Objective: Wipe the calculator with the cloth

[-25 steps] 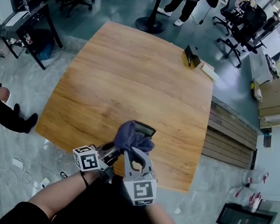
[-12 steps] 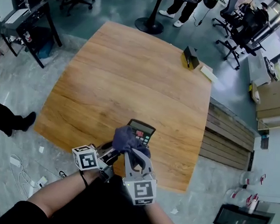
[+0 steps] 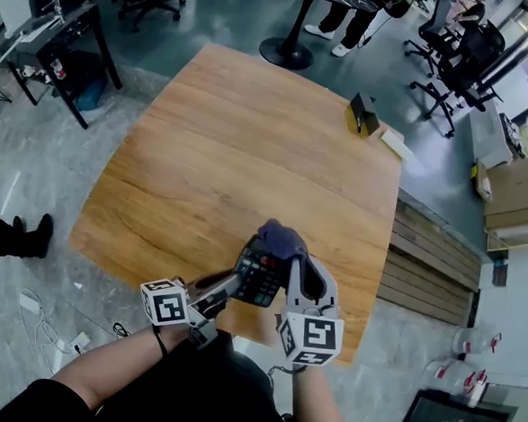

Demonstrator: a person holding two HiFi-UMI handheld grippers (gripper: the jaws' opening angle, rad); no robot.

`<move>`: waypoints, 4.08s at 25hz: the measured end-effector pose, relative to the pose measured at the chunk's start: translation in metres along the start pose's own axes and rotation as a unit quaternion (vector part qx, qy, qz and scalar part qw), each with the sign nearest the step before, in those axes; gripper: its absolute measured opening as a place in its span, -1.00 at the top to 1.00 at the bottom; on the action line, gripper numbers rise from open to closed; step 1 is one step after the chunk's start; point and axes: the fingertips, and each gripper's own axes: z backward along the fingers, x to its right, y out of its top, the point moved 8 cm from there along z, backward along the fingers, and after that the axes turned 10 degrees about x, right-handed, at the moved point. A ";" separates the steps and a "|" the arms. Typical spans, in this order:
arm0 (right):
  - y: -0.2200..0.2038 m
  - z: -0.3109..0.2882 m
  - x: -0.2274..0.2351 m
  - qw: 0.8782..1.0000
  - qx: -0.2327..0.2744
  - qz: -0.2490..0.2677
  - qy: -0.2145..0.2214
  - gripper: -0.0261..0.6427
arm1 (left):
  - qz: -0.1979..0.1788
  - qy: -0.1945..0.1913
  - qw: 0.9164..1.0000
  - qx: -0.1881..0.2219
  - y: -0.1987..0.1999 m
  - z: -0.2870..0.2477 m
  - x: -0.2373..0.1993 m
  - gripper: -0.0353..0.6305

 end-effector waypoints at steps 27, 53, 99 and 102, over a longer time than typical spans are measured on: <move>-0.045 0.038 -0.027 0.996 -0.053 -0.064 0.038 0.81 | 0.031 -0.024 0.999 0.025 0.017 -0.007 0.006 0.69; -0.062 0.048 -0.088 0.955 0.089 -0.162 0.232 0.81 | 0.192 -0.066 0.974 0.096 0.018 0.013 0.032 0.68; -0.058 0.047 -0.066 0.940 0.127 -0.099 0.300 0.81 | 0.262 -0.049 0.959 0.098 0.016 0.013 0.029 0.68; -0.058 0.056 -0.048 0.954 0.136 -0.073 0.257 0.81 | 0.266 -0.040 0.957 0.111 0.022 0.014 0.025 0.69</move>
